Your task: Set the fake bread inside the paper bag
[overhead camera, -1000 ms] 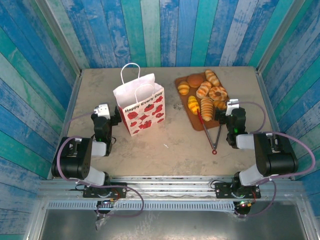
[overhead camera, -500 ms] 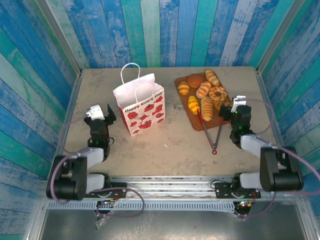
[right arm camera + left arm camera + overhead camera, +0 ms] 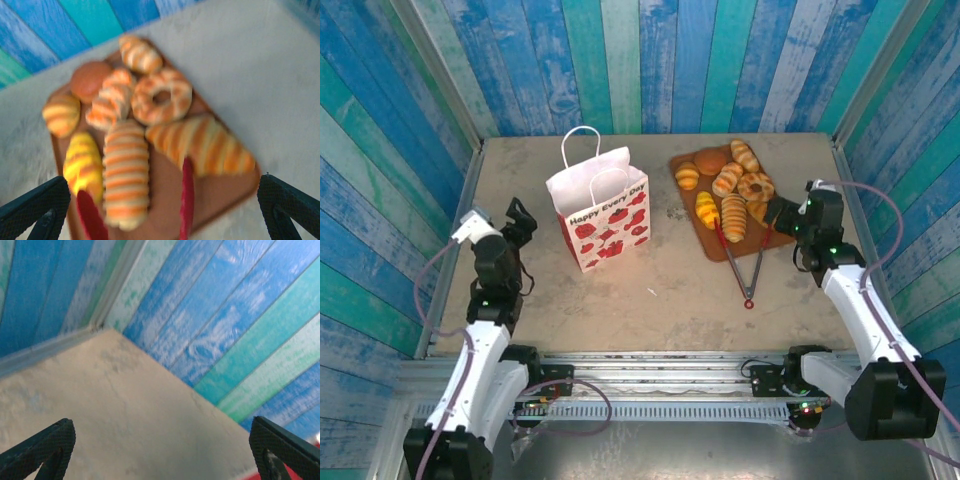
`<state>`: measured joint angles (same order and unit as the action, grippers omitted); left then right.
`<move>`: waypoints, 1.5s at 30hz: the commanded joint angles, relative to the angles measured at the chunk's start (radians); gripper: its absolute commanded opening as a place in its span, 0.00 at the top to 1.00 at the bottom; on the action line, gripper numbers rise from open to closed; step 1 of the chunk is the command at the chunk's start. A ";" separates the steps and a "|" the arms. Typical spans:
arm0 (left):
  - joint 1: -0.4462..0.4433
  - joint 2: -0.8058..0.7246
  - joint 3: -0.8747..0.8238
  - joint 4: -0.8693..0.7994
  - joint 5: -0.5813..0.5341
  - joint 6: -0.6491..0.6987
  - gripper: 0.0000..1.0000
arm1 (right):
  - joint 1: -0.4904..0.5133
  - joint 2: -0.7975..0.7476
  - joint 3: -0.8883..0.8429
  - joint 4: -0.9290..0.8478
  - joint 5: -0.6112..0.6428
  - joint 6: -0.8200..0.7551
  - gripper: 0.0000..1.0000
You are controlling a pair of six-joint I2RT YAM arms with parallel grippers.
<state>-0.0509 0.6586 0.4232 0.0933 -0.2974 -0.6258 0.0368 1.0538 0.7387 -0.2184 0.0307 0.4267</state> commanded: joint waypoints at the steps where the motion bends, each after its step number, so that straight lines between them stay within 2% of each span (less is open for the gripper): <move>1: 0.005 -0.042 0.003 -0.256 0.139 -0.098 0.06 | -0.003 -0.002 0.005 -0.245 -0.115 0.046 0.00; 5: 0.006 -0.057 0.034 -0.408 0.181 -0.120 0.06 | -0.003 0.040 -0.011 -0.285 -0.177 0.049 0.02; 9: 0.005 -0.060 0.048 -0.433 0.250 -0.125 0.06 | 0.006 0.141 -0.023 -0.280 -0.211 0.071 0.16; 11: 0.005 -0.064 0.040 -0.431 0.267 -0.137 0.06 | 0.018 0.195 -0.024 -0.279 -0.203 0.082 0.26; 14: 0.005 -0.072 0.017 -0.419 0.286 -0.151 0.06 | 0.040 0.250 -0.040 -0.248 -0.171 0.116 0.35; 24: 0.005 -0.073 0.001 -0.412 0.291 -0.142 0.06 | 0.100 0.344 -0.069 -0.191 -0.067 0.186 0.57; 35: 0.005 -0.089 0.023 -0.441 0.277 -0.139 0.06 | 0.111 0.365 -0.090 -0.176 -0.028 0.214 0.77; 42: 0.005 -0.098 0.040 -0.456 0.281 -0.140 0.06 | 0.112 0.340 -0.093 -0.188 -0.016 0.212 0.94; 45: 0.004 -0.113 0.059 -0.461 0.274 -0.112 0.06 | 0.112 0.295 -0.100 -0.214 0.010 0.214 0.98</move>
<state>-0.0509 0.5678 0.4377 -0.3496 -0.0208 -0.7616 0.1558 1.3949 0.6559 -0.3790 -0.0242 0.6128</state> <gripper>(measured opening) 0.937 0.127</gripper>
